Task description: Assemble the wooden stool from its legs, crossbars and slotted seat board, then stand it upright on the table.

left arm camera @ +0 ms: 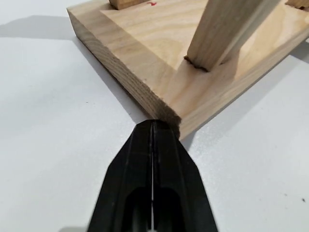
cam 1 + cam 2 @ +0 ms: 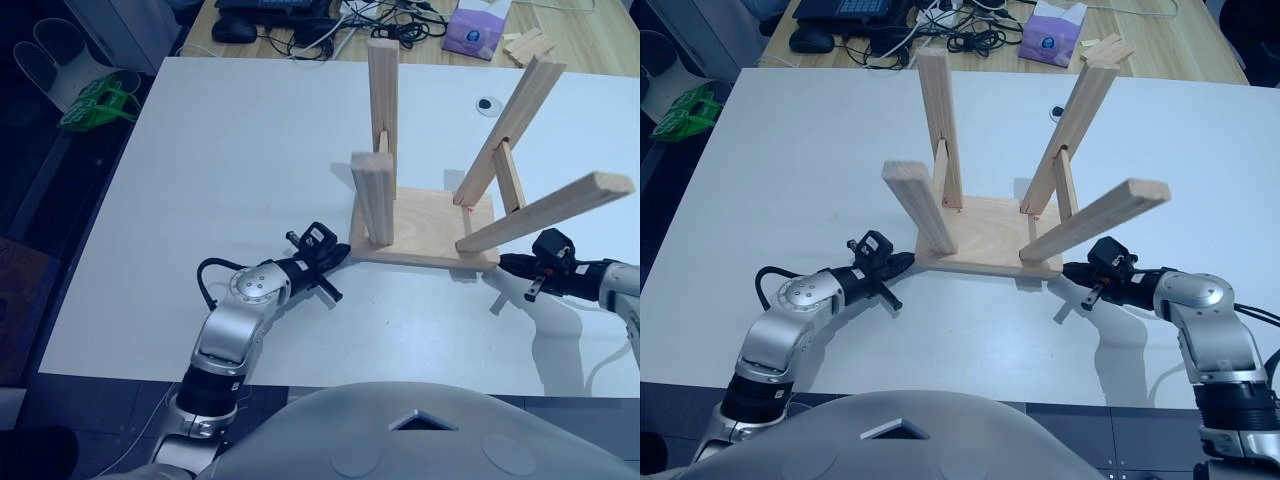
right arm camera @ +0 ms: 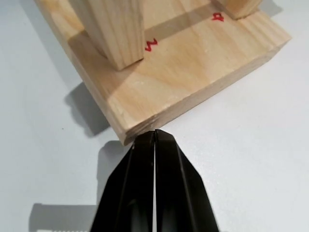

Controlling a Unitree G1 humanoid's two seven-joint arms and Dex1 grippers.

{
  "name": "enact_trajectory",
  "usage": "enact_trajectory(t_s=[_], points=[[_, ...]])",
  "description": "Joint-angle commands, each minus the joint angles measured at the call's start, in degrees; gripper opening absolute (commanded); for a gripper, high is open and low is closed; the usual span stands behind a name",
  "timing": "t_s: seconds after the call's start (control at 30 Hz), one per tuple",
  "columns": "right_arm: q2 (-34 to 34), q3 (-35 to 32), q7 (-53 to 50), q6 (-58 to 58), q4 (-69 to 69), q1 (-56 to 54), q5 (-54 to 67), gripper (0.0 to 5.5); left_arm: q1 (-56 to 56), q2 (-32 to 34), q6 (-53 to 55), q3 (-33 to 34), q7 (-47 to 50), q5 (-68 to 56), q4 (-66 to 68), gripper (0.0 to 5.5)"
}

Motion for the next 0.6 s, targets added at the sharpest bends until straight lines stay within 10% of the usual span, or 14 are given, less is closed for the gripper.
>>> enact_trajectory(t_s=[0.03, 0.6], points=[[2.05, -2.24, 7.01, 1.74, -10.48, 0.63, 13.41, 0.0, -2.42, 0.96, 1.64, -1.99, -6.15, -6.88, -4.71, 0.01], [2.54, -5.17, 7.47, 5.75, -14.0, 0.57, 17.27, 0.0, -8.01, 2.29, 8.79, 2.21, -5.74, -14.0, -11.11, 0.01]])
